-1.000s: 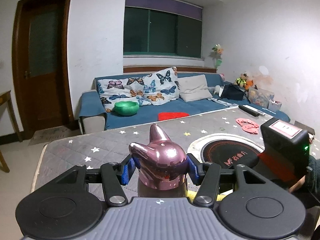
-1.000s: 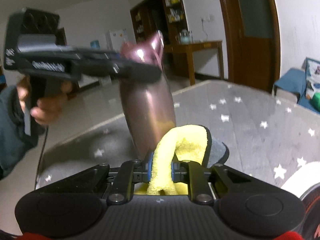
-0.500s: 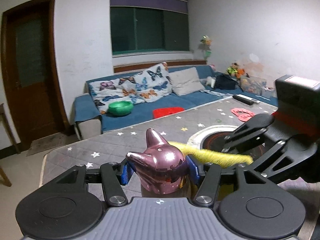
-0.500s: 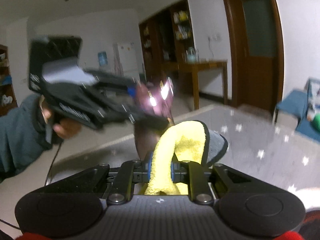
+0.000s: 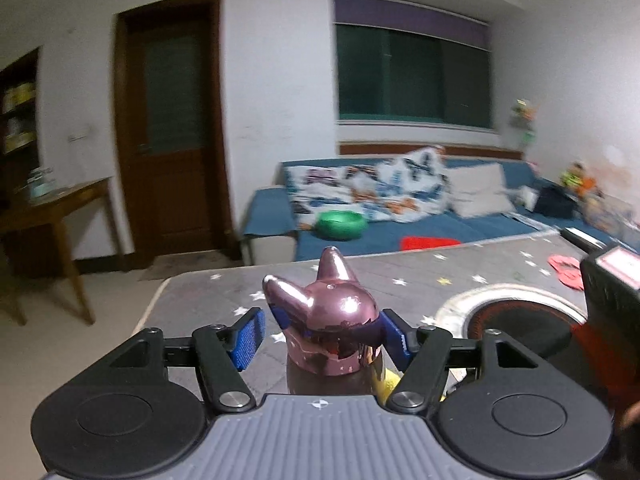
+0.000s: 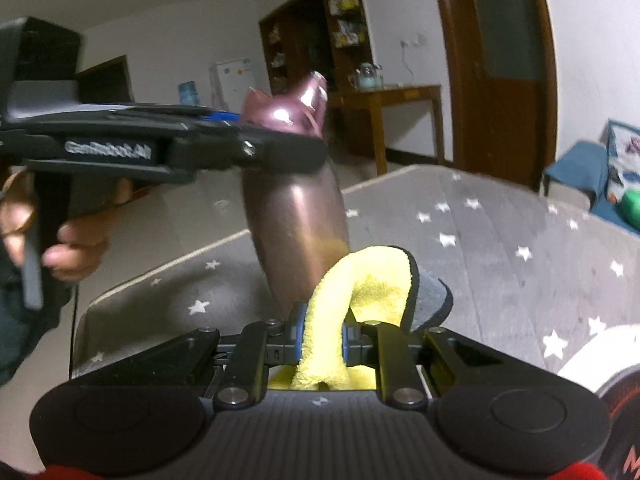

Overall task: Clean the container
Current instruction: 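Hold the thermos up with the left gripper while the right gripper wipes it with the yellow cloth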

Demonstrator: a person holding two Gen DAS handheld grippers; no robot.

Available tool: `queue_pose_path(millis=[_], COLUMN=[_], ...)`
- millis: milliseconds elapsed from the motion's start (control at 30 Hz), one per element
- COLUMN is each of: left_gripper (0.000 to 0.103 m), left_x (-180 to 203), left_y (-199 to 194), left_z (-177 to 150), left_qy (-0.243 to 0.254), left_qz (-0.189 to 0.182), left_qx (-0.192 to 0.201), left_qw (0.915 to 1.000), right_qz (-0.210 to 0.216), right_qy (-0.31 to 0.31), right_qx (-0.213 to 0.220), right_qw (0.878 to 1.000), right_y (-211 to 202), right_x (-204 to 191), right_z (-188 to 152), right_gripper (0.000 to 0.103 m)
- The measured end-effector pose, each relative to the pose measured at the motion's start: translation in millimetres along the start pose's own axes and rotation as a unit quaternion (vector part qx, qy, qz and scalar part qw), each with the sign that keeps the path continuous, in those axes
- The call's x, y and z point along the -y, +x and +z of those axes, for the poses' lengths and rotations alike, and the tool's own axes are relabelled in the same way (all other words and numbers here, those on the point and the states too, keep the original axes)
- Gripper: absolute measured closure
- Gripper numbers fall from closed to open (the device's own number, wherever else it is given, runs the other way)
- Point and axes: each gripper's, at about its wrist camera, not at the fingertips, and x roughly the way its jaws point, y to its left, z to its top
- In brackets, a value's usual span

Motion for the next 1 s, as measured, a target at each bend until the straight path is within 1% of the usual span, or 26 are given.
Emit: queue_pose_path(millis=[67,133,167,200,300,400,500,600,700,833,933,1000], left_gripper=[0.037,0.039,0.046,0.050,0.050,0.050,0.050,0.050,0.050,0.050,0.050,0.048], left_x=[1.2,-1.3,-3.5,-5.3,-10.6,-20.4,-33.3,-51.2,-62.5,-63.0,-60.1,-56.7], left_y=[-1.8,-3.4,-4.6,-5.9,-7.0,-5.6,-0.6,7.0,13.5,13.3,10.2,6.6], left_z=[-1.6,-2.7,-3.1,-3.1,-1.6,0.8,5.2,11.1,15.0,12.0,8.7,6.5], left_qy=[-0.028,-0.051,-0.059,-0.061,-0.046,-0.025,0.014,0.034,0.040,0.047,0.043,0.039], left_qz=[0.013,0.015,0.011,0.006,-0.012,-0.050,-0.105,-0.155,-0.189,-0.199,-0.192,-0.178], left_qx=[0.000,-0.001,0.000,0.000,-0.003,-0.009,-0.015,-0.024,-0.031,-0.025,-0.017,-0.010], left_qw=[0.9995,0.9986,0.9982,0.9981,0.9988,0.9984,0.9943,0.9870,0.9808,0.9785,0.9803,0.9832], right_qz=[0.002,0.006,0.009,0.013,0.022,0.021,0.019,0.010,0.025,0.027,0.018,0.011], right_qy=[0.015,0.032,0.037,0.042,0.037,0.015,-0.016,-0.063,-0.073,-0.081,-0.087,-0.082], right_qx=[0.000,0.003,0.006,0.010,0.026,0.048,0.071,0.069,0.059,0.046,0.024,0.004], right_qw=[1.000,0.999,0.999,0.999,0.999,0.998,0.997,0.996,0.995,0.995,0.996,0.997], right_y=[0.2,-1.4,-3.9,-6.6,-14.9,-25.4,-35.5,-38.9,-37.0,-31.6,-26.2,-14.8], right_x=[4.7,8.9,10.1,11.5,12.5,10.5,3.6,-8.2,-17.3,-25.0,-29.7,-28.3], right_z=[-1.1,-1.4,-1.2,0.1,7.4,21.6,36.4,41.5,37.3,25.5,11.5,4.5], right_gripper=[0.088,0.088,0.088,0.088,0.088,0.088,0.088,0.088,0.088,0.088,0.088,0.088])
